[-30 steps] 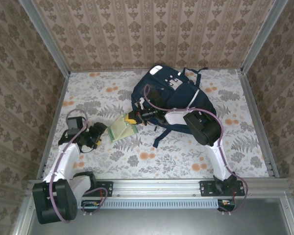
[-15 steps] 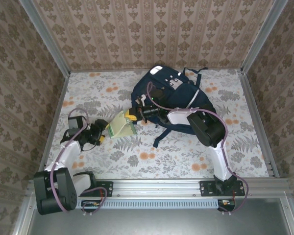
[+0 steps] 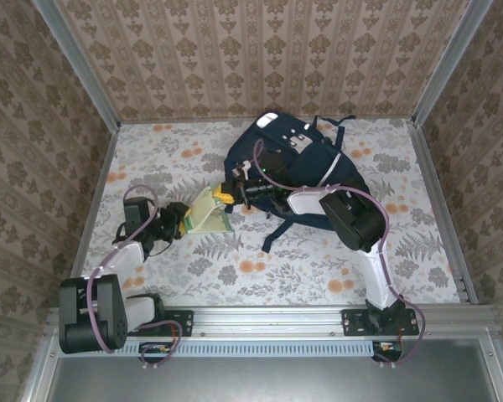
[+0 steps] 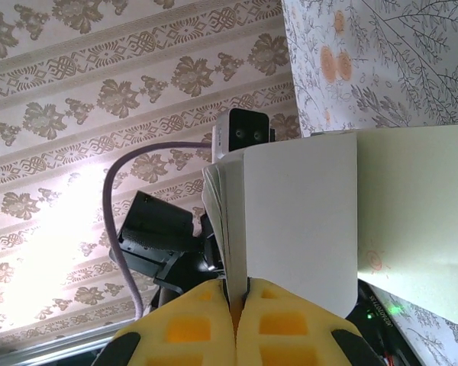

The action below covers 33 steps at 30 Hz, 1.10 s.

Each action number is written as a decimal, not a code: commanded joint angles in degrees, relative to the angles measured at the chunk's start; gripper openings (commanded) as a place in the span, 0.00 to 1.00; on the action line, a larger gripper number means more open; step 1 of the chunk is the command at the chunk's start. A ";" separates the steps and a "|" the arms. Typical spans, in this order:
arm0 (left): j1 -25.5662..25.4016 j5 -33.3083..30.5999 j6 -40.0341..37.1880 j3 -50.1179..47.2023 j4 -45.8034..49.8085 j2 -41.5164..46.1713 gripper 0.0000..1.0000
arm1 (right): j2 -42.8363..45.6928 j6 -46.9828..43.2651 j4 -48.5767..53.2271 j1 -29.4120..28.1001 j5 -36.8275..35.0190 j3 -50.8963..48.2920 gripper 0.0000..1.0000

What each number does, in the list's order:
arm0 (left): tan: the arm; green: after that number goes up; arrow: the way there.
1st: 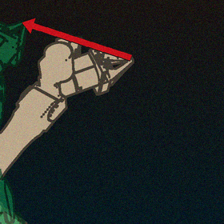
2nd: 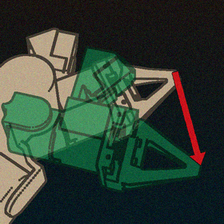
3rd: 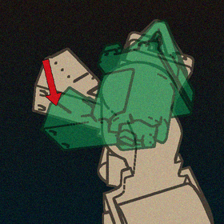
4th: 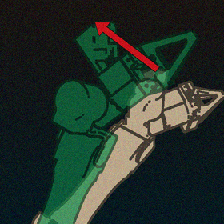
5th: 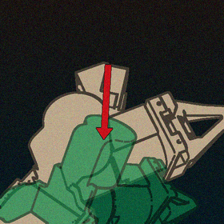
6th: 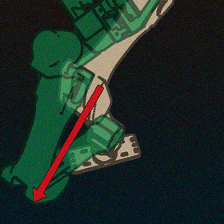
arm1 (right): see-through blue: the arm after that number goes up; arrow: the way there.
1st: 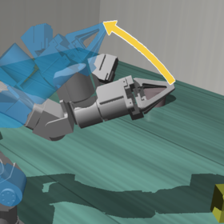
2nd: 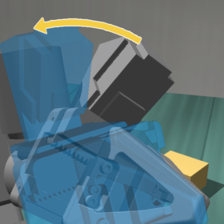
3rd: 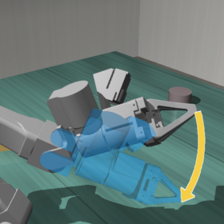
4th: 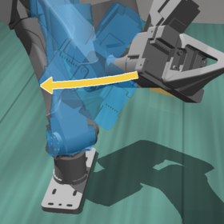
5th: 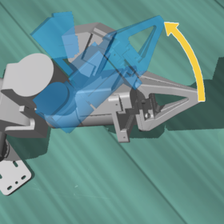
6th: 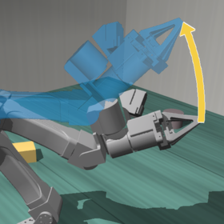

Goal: Pack the student bag

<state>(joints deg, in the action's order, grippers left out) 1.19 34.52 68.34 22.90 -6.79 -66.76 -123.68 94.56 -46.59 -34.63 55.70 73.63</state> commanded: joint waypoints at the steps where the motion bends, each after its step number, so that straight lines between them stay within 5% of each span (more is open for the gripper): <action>1: 0.03 -1.21 0.99 -0.04 -1.33 2.44 0.40 | 1.43 0.55 -3.36 0.44 -1.06 -0.46 0.00; 11: 2.70 -3.21 -1.69 1.84 8.76 10.45 0.18 | 1.69 -3.88 1.95 0.49 -1.80 -1.59 0.04; 19: 4.09 -4.68 -4.85 7.70 21.16 19.36 0.16 | 5.19 -16.88 17.84 1.04 -4.32 -1.43 0.59; 28: 1.80 -1.57 -2.76 14.06 17.37 17.51 0.16 | 11.88 -32.51 36.42 1.03 -8.03 -2.03 0.93; 33: -1.98 -1.79 -1.16 19.08 14.10 15.40 0.16 | 13.98 -27.43 29.42 1.59 -7.63 -6.32 1.00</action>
<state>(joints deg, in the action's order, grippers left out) 0.89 30.89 65.82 38.00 11.79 -50.96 -111.96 66.59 -15.14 -34.39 49.71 69.58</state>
